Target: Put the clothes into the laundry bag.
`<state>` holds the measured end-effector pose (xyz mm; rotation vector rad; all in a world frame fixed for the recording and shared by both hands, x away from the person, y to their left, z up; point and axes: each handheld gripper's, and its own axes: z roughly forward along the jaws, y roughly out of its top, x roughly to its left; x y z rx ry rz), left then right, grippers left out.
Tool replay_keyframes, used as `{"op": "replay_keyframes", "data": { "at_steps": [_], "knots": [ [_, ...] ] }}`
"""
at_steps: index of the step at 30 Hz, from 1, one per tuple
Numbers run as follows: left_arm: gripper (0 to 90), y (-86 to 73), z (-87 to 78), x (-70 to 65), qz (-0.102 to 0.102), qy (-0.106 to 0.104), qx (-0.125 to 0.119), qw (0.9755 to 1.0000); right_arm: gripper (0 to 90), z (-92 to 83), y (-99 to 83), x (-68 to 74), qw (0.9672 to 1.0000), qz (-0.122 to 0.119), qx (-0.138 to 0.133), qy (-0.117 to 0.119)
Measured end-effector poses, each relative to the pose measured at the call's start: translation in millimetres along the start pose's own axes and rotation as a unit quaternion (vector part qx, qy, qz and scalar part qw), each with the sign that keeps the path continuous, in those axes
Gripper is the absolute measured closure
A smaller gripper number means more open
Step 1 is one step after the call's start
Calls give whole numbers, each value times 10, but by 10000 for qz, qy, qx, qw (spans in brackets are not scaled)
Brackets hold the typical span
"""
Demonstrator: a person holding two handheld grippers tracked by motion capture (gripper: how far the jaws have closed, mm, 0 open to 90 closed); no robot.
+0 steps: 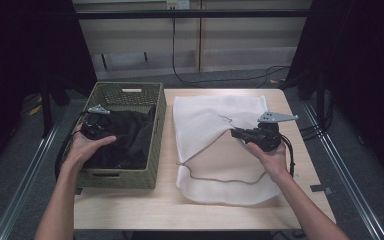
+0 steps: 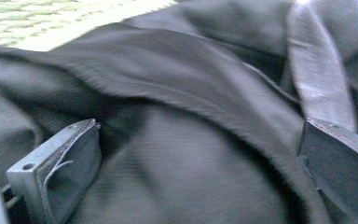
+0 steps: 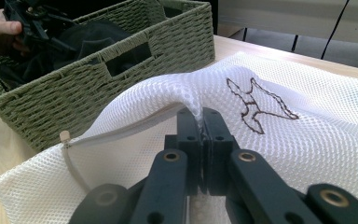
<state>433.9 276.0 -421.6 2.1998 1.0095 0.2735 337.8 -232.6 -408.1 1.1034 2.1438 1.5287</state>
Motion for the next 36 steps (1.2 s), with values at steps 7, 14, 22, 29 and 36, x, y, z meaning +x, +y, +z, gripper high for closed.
{"op": "replay_keyframes", "data": {
  "at_steps": [7,14,22,29,36],
  "knots": [
    [0,-23,169,-75,225,-523,456,9973,878,21,-6,6,10000,-18,17,11],
    [0,-67,366,-107,686,30,1068,9919,877,36,-22,8,10000,-47,73,12],
    [0,-106,474,-130,824,-32,1227,9890,877,62,-42,18,9999,-27,119,6],
    [0,-86,519,-114,788,-202,1381,9871,877,64,-41,5,9999,-37,126,-1],
    [239,43,553,-177,855,235,1959,9766,876,66,-37,22,9999,-38,118,-16]
  ]
}}
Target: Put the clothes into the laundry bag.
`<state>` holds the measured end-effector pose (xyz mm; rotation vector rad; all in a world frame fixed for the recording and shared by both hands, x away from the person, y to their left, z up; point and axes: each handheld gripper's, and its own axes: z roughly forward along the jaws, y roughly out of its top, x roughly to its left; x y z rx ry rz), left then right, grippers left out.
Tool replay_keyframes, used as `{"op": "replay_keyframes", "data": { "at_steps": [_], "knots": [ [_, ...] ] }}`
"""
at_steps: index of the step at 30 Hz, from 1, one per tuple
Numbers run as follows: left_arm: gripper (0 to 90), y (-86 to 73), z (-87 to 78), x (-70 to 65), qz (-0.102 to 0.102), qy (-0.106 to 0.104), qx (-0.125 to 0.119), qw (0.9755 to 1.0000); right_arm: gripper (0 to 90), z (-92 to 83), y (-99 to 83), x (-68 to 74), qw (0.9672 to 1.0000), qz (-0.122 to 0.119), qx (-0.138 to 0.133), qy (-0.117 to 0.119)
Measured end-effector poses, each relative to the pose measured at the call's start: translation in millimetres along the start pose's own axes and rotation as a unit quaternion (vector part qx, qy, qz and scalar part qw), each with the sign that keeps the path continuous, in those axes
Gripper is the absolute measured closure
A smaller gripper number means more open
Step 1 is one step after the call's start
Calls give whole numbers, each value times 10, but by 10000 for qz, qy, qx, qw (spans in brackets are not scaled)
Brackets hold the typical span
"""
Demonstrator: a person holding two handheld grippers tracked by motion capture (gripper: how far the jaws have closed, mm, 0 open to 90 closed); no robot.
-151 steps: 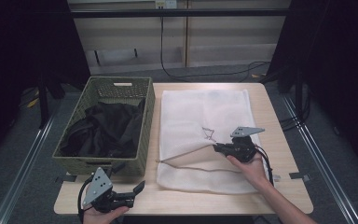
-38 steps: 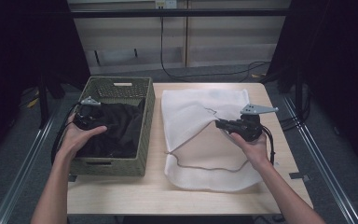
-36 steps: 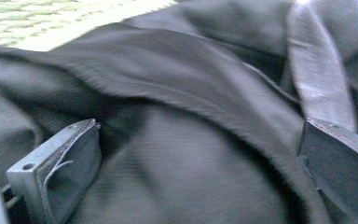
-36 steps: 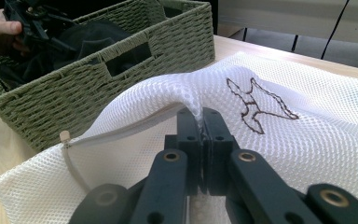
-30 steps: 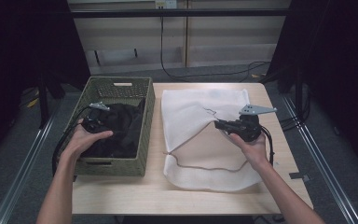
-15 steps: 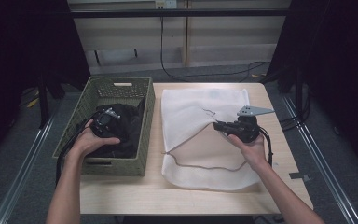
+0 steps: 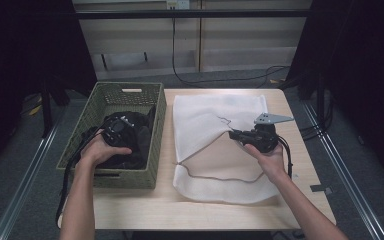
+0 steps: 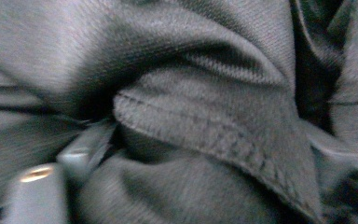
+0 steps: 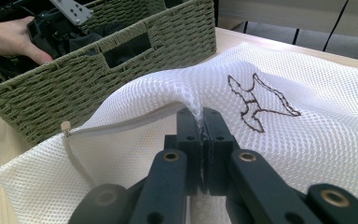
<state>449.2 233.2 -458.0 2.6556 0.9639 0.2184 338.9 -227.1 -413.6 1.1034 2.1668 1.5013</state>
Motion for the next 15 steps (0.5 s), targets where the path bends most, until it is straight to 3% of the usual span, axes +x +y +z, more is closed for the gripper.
{"op": "replay_keyframes", "data": {
  "at_steps": [1,7,10,13,15],
  "knots": [
    [280,3,-3,-3,3,118,16,9999,876,-4,1,1,10000,3,9,-6],
    [473,34,-36,-27,20,333,127,9994,875,13,-5,-3,10000,-6,25,-7],
    [513,32,-60,-29,-56,346,79,9994,875,22,-6,6,10000,3,30,-16],
    [546,14,-138,-1,-192,271,-102,9994,875,21,-4,0,10000,7,27,-26],
    [555,-13,-199,32,-448,245,-355,9981,875,14,1,-5,10000,17,9,-30]
  ]
}}
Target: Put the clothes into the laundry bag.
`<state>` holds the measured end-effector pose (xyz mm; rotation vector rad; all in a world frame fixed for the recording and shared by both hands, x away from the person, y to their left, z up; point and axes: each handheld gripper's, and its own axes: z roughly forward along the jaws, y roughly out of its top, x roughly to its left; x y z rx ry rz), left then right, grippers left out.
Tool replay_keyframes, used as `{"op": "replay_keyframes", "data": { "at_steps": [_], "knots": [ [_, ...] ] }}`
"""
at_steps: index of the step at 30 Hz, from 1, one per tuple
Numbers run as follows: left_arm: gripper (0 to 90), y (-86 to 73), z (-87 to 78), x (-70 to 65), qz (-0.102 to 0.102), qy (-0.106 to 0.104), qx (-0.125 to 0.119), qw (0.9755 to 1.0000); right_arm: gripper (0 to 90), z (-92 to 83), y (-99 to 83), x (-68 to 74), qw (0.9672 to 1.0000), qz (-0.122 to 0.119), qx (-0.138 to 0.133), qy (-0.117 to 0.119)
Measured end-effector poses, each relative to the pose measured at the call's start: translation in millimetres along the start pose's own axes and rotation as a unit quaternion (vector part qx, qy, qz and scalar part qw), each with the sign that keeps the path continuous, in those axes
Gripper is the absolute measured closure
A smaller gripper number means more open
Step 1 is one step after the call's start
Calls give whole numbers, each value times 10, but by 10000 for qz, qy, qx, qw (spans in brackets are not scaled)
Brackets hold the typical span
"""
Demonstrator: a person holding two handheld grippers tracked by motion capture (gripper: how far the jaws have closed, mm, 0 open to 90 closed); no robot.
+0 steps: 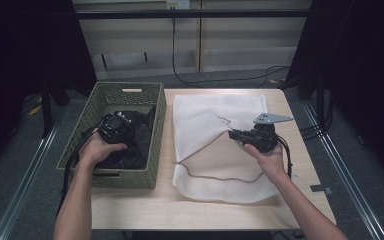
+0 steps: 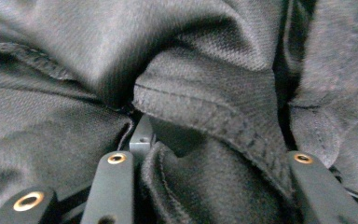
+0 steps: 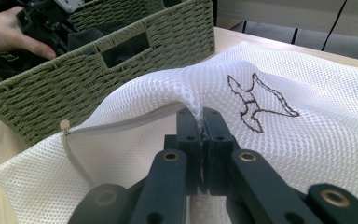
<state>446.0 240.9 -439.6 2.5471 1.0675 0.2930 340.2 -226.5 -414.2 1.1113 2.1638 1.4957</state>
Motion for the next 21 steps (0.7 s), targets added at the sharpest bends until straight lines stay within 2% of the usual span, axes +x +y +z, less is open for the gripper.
{"op": "replay_keyframes", "data": {
  "at_steps": [3,6,7,9,11,12,13,14,15,18,19,20,21],
  "knots": [
    [555,-35,-101,34,-200,11,-356,9992,875,-9,2,-7,10000,-36,-13,-8],
    [550,-55,-143,36,-131,41,-422,9990,875,-9,2,-4,10000,-35,-13,-16],
    [550,-66,-157,37,-227,13,-527,9983,875,-10,3,-1,10000,-33,-10,-20],
    [551,-74,-182,46,-320,91,-583,9977,874,-16,4,5,10000,-12,-13,-47],
    [558,-75,-205,56,-343,69,-620,9975,875,-19,6,1,10000,-19,-23,-51],
    [561,-79,-247,71,-457,140,-767,9959,875,-21,6,-2,10000,-17,-21,-43],
    [568,-79,-247,71,-457,140,-767,9959,875,-21,5,-5,10000,-22,-20,-39],
    [571,-94,-304,82,-554,166,-989,9934,874,-19,5,-4,10000,-6,-22,-42],
    [574,-101,-335,87,-571,187,-1013,9930,875,-18,5,-4,10000,-6,-19,-35],
    [581,-135,-408,93,-739,245,-1322,9882,875,-18,5,-4,10000,-4,-14,-36],
    [582,-135,-408,93,-739,245,-1322,9882,875,-18,4,-4,10000,-9,-11,-39],
    [582,-171,-479,126,-850,229,-1570,9837,876,-18,4,-2,10000,-4,-13,-39],
    [582,-186,-520,136,-906,270,-1668,9815,876,-19,4,-1,10000,-3,-12,-43]
  ]
}}
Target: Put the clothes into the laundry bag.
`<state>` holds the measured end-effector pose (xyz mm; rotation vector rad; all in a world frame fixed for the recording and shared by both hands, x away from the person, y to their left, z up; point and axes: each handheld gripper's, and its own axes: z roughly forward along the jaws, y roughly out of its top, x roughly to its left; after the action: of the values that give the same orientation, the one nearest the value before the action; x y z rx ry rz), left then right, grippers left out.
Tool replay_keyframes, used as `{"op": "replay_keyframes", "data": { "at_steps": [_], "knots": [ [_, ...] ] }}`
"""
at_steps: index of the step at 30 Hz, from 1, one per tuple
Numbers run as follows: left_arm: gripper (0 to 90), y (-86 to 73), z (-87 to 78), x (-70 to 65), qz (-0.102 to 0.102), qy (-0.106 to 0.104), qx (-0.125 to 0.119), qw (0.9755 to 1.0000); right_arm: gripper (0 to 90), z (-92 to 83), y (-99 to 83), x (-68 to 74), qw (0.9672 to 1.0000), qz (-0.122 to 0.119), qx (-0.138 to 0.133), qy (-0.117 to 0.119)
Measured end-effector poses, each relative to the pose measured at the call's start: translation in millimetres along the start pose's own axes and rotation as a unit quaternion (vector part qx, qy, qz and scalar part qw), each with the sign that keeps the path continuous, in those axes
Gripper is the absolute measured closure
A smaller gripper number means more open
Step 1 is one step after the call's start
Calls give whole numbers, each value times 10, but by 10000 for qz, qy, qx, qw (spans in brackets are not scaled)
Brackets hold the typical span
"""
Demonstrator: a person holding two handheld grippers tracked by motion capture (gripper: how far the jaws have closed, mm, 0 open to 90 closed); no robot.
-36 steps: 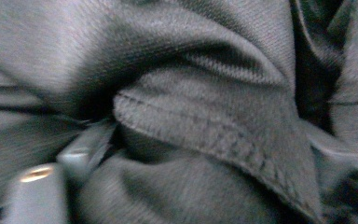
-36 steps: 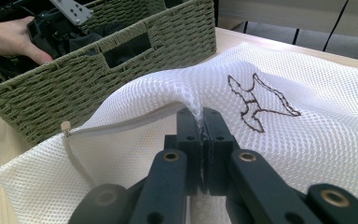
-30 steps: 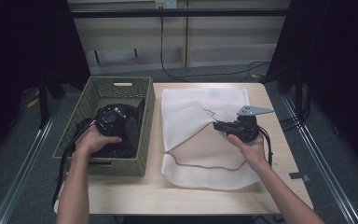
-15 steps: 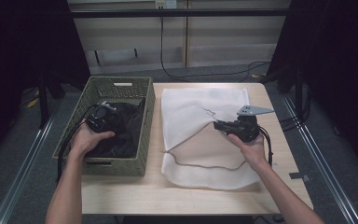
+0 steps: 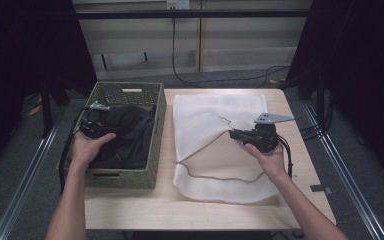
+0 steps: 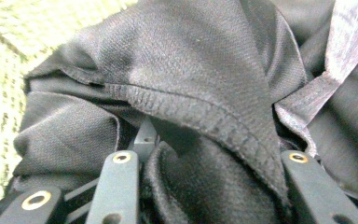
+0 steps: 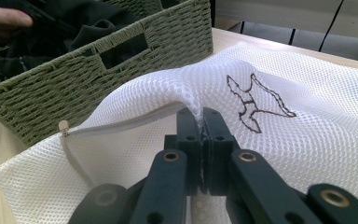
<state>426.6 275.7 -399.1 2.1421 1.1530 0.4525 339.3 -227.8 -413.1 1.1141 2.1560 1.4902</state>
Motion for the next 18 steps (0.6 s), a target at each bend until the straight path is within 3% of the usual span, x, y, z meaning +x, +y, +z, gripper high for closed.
{"op": "replay_keyframes", "data": {
  "at_steps": [1,2,3,7,11,15,16,18],
  "knots": [
    [583,0,-32,7,-126,4,-166,9998,876,0,0,1,10000,-8,2,-1],
    [583,0,-32,7,-126,4,-166,9998,876,-1,1,2,10000,-6,-3,-7],
    [584,5,-104,25,-148,23,-357,9993,877,-2,2,1,10000,-1,-5,-6],
    [586,20,-262,60,-244,-4,-748,9969,877,-8,2,-5,10000,11,0,7],
    [589,32,-405,55,-276,113,-1188,9925,877,-15,4,-2,10000,13,-28,-15],
    [592,68,-485,51,-298,118,-1358,9902,878,-23,6,-5,10000,25,-30,-13],
    [594,91,-541,50,-354,175,-1513,9877,878,-23,6,-4,10000,21,-30,-15],
    [595,126,-627,61,-366,145,-1663,9853,877,-24,6,-3,10000,17,-36,-9]
  ]
}}
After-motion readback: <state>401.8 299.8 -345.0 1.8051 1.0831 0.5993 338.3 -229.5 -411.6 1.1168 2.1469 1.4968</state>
